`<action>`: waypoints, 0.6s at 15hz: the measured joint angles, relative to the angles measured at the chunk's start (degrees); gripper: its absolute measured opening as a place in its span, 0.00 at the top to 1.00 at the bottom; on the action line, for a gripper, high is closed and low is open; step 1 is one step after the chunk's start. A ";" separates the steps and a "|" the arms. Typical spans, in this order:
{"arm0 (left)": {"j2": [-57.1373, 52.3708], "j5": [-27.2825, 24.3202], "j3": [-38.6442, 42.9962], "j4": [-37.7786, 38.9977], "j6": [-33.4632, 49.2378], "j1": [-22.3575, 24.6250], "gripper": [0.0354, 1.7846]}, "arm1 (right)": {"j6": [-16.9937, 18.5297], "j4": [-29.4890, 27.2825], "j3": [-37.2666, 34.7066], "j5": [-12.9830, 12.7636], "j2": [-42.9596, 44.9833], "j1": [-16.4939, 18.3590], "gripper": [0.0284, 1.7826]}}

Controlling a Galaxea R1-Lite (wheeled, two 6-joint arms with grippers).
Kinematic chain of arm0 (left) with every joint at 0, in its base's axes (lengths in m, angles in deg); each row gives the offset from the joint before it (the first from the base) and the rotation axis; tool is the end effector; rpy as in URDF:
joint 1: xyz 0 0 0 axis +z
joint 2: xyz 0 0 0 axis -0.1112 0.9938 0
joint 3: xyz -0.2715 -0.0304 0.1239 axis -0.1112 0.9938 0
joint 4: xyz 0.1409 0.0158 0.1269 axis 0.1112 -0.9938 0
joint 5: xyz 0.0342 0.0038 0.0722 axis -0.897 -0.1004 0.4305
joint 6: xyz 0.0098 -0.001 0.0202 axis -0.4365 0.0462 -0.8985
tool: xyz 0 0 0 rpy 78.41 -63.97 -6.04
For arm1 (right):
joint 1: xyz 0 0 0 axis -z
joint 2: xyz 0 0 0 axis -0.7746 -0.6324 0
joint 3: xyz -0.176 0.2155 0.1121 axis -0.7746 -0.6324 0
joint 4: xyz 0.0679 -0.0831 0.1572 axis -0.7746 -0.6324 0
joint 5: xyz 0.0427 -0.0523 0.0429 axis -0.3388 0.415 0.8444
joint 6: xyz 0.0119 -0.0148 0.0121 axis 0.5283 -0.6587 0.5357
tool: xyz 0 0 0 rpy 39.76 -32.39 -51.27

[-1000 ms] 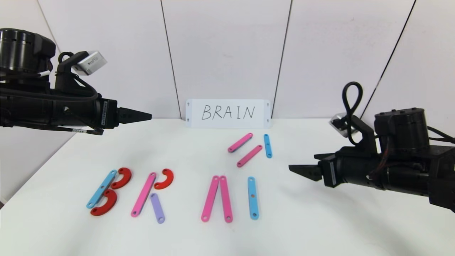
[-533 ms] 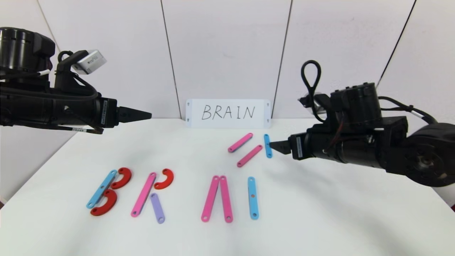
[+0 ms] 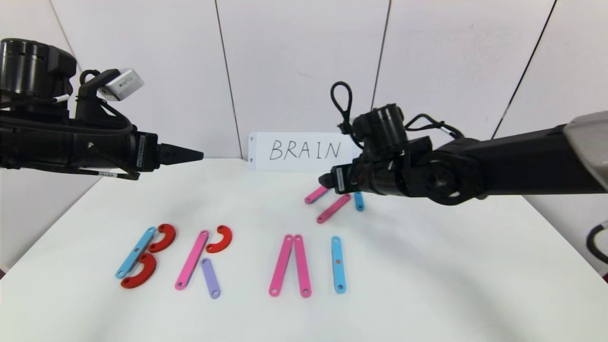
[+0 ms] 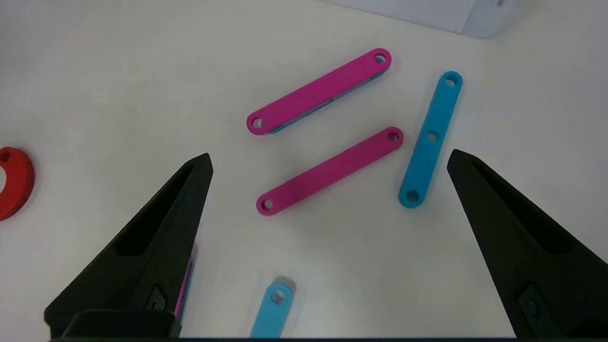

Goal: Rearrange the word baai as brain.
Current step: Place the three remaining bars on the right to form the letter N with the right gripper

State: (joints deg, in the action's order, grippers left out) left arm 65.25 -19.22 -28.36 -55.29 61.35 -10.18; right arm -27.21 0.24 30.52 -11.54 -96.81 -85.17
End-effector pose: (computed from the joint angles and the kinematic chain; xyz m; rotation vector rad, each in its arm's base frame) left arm 0.2754 -0.0276 0.2697 0.0101 0.4544 -0.5102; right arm 0.3462 0.2314 0.1715 -0.0262 0.5796 0.3191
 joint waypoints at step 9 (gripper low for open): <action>1.46 -0.27 -0.28 -0.02 0.00 0.00 0.03 | 0.30 -0.02 18.04 -1.02 -17.75 0.15 0.03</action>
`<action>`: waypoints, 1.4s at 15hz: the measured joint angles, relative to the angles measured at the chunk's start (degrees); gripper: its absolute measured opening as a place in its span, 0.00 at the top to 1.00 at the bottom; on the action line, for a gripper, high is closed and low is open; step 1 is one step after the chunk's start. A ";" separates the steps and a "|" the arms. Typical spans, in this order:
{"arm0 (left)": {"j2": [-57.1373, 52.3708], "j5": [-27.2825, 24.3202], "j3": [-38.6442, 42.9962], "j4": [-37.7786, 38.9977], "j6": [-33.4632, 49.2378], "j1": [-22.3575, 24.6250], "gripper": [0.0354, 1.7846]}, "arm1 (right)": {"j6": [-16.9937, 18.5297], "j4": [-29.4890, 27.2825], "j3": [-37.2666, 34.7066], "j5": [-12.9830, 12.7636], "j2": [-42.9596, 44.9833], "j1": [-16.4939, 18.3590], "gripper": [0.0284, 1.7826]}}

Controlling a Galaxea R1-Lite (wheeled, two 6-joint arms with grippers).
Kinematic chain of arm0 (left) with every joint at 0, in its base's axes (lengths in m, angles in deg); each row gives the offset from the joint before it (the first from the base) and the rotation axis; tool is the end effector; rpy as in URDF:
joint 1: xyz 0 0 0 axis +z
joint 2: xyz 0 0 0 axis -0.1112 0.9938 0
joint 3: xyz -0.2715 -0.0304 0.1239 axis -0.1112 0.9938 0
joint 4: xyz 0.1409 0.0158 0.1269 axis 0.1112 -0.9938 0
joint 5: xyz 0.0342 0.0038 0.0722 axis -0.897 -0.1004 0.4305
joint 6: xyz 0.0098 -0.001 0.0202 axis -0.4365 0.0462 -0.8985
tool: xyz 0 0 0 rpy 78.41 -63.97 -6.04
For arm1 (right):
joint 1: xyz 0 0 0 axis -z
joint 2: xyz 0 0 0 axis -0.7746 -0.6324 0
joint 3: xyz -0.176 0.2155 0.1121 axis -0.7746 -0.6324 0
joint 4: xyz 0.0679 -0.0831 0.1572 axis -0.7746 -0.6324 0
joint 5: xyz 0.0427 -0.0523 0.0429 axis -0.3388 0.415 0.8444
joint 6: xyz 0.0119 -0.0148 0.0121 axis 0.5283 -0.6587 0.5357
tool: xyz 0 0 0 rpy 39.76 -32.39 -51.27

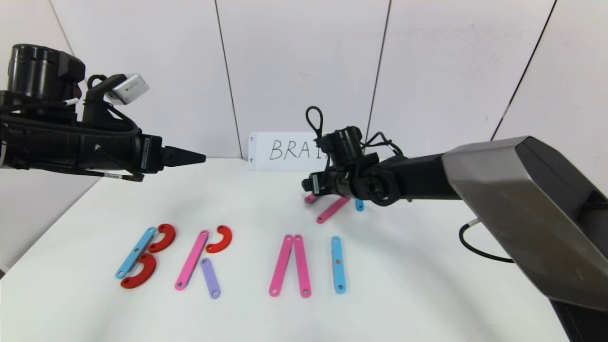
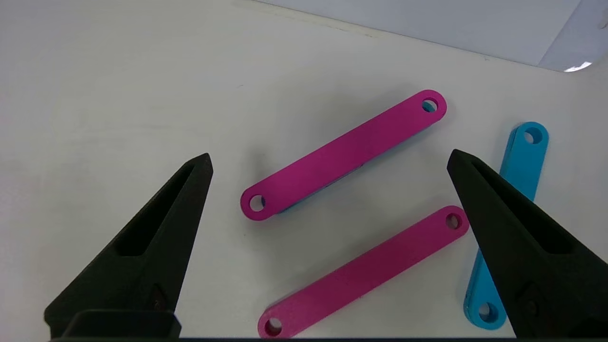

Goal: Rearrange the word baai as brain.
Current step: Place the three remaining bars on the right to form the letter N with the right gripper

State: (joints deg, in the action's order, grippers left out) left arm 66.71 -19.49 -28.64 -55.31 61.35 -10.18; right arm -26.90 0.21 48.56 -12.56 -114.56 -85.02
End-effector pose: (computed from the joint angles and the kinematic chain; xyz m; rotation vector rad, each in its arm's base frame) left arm 0.2823 -0.0282 0.2639 0.0048 0.4748 -0.5149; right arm 0.4079 0.2716 0.1163 -0.0227 0.5720 0.2988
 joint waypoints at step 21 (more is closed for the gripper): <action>0.18 -0.06 0.50 -0.06 0.00 -1.80 0.03 | 4.82 -0.15 6.31 -4.40 -8.68 -0.52 0.03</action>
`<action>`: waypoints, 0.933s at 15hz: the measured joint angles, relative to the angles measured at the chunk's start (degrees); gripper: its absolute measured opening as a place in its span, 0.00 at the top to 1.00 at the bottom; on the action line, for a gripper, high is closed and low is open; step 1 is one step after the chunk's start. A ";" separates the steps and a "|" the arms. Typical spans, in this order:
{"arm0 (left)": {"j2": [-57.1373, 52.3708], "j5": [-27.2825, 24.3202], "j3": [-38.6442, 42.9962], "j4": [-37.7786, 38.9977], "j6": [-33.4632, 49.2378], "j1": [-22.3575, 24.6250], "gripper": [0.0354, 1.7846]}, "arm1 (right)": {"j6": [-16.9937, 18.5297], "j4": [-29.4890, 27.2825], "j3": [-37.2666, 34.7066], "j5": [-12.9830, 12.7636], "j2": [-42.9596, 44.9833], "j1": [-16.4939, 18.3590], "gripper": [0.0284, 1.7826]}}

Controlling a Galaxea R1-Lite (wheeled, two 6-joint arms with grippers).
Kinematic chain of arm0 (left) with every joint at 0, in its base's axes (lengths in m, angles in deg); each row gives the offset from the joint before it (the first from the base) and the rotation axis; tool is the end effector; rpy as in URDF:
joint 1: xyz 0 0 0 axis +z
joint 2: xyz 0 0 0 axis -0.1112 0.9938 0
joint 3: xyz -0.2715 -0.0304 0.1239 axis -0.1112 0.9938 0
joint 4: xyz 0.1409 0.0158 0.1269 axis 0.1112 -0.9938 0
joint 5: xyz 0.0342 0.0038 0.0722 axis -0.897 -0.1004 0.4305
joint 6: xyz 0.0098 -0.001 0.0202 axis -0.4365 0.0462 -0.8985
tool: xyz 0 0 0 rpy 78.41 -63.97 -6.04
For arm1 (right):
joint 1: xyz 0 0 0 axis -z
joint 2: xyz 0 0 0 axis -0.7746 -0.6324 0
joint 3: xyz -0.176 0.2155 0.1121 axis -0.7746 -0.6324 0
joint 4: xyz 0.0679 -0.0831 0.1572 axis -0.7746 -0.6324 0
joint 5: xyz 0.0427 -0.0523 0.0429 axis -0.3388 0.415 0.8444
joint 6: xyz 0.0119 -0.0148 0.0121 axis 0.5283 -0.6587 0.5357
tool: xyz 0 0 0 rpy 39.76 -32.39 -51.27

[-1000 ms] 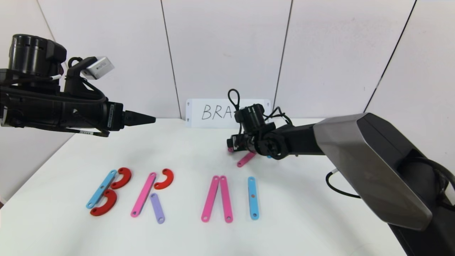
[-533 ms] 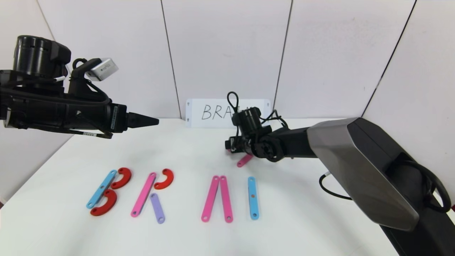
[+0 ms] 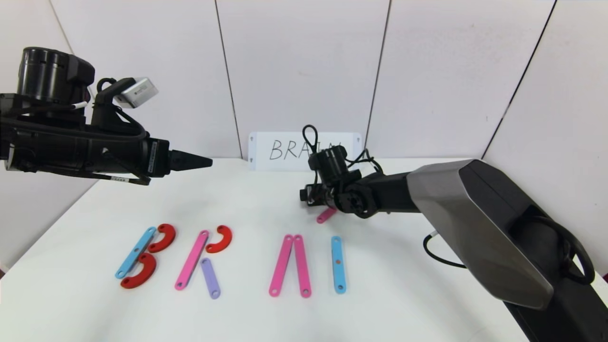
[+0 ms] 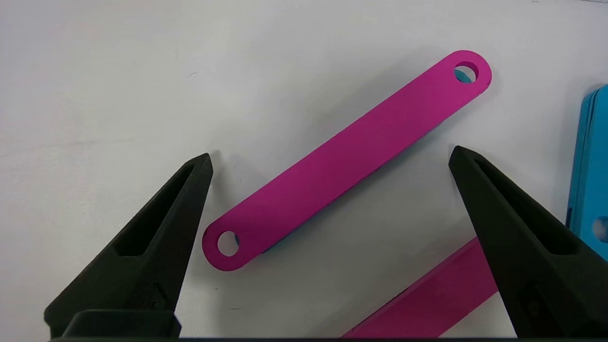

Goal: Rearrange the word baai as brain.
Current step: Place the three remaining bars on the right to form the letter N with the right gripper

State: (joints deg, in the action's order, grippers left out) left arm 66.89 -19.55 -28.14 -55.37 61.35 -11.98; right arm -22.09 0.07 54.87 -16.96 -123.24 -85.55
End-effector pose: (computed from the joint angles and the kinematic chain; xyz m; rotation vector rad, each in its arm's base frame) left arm 0.2817 -0.0371 0.2605 0.0097 0.4882 -0.5468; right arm 0.4262 0.2878 0.0700 0.0169 0.6009 0.2041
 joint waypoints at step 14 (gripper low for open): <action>0.00 -0.02 -0.02 -0.02 0.00 -0.02 0.03 | 1.19 -0.09 0.02 0.00 -0.16 -0.46 0.84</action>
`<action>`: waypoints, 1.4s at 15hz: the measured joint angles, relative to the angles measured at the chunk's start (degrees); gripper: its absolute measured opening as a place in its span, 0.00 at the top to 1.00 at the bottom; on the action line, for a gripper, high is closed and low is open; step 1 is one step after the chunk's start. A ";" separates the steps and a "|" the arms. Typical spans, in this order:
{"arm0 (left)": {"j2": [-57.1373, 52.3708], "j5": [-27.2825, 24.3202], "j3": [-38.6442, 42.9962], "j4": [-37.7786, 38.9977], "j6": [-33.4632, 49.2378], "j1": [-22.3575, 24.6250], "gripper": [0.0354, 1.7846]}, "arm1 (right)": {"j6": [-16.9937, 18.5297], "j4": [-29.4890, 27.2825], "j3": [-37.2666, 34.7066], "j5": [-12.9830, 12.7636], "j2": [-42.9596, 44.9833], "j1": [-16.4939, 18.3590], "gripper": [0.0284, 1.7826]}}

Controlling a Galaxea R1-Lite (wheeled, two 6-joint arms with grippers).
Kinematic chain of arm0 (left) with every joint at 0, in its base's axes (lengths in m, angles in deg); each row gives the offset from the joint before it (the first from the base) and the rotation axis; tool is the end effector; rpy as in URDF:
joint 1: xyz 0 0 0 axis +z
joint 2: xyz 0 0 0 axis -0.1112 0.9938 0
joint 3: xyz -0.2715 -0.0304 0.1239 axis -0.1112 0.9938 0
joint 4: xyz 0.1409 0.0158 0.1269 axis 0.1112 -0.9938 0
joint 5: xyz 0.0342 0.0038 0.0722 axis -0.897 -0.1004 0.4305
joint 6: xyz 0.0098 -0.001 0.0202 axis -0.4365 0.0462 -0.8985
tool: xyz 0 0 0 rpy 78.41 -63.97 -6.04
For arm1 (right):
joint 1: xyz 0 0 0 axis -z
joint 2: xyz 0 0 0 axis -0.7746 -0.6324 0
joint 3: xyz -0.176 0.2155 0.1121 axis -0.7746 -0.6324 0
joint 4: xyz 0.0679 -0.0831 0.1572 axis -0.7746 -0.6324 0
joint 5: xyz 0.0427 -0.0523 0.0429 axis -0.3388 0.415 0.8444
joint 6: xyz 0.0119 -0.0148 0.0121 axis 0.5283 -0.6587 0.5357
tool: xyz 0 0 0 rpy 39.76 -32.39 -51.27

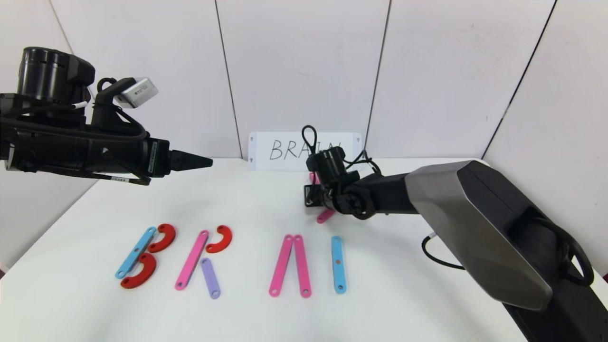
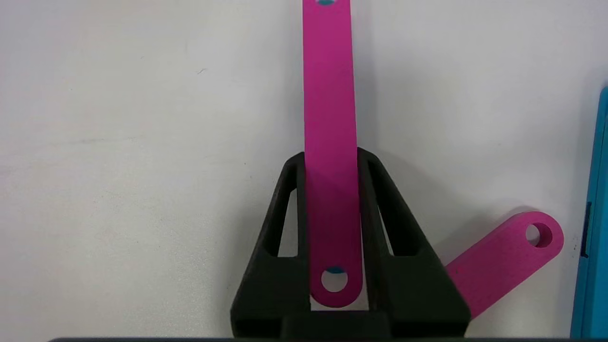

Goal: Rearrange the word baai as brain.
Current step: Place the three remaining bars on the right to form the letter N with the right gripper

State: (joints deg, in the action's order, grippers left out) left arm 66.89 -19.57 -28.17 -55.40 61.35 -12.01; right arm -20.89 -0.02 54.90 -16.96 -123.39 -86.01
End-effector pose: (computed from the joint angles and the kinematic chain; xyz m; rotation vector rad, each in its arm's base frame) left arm 0.2817 -0.0373 0.2606 0.0098 0.4881 -0.5477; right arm 0.4240 0.2913 0.0687 0.0330 0.6065 0.2049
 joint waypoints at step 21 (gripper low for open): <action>-0.13 0.00 -0.23 0.07 0.20 0.09 0.03 | 5.60 5.68 -47.02 0.44 36.44 -0.09 0.84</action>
State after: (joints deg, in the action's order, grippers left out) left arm 66.76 -19.57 -28.40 -55.32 61.54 -11.92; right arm -15.30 5.66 7.88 -16.52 -86.96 -86.10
